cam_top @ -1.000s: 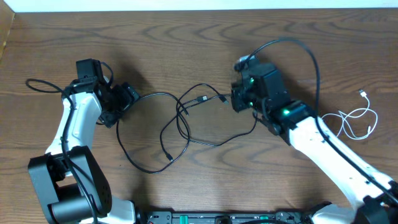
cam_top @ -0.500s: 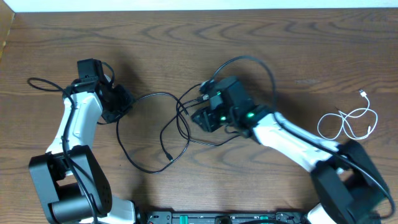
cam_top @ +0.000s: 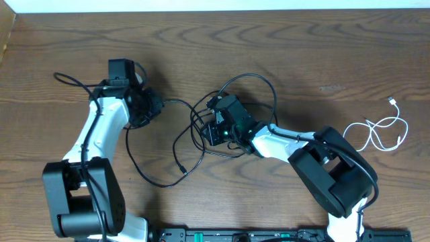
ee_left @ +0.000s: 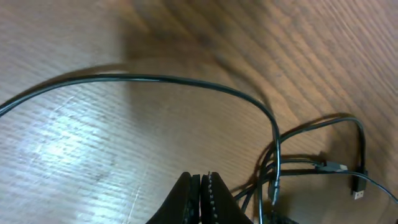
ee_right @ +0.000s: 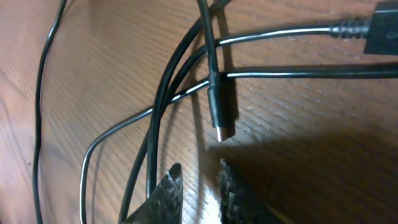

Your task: Untangle cables

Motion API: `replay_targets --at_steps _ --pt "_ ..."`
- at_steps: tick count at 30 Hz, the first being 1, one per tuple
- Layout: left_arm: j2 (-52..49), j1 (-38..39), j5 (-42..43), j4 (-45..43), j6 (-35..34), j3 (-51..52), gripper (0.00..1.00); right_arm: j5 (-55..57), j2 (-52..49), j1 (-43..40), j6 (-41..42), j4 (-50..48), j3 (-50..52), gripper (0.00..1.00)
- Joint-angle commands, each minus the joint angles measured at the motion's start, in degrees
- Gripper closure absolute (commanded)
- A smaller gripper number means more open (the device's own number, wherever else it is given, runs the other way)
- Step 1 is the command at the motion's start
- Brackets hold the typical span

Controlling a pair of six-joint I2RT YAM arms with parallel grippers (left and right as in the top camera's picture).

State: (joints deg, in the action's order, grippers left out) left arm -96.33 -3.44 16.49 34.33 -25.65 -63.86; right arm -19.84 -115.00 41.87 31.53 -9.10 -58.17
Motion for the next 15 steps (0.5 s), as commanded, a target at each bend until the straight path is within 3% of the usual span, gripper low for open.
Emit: replay_targets --at_steps 1,8,11,15 --pt "-2.1 1.36 -0.68 -0.87 0.11 0.0 0.91 2.49 -3.02 0.2 1.86 0.55 0.59 0.84" --pt "-4.31 2.58 -0.66 -2.62 0.09 0.0 0.83 2.34 -3.08 0.24 -2.6 1.03 0.59 0.8" --pt "-4.39 2.56 -0.7 -2.97 0.11 0.0 0.78 -6.38 -1.64 -0.79 -13.7 1.05 0.33 0.67" --pt "-4.39 2.56 -0.68 -3.19 0.11 0.0 0.73 -12.59 3.8 -3.5 -15.28 1.79 0.15 0.58"
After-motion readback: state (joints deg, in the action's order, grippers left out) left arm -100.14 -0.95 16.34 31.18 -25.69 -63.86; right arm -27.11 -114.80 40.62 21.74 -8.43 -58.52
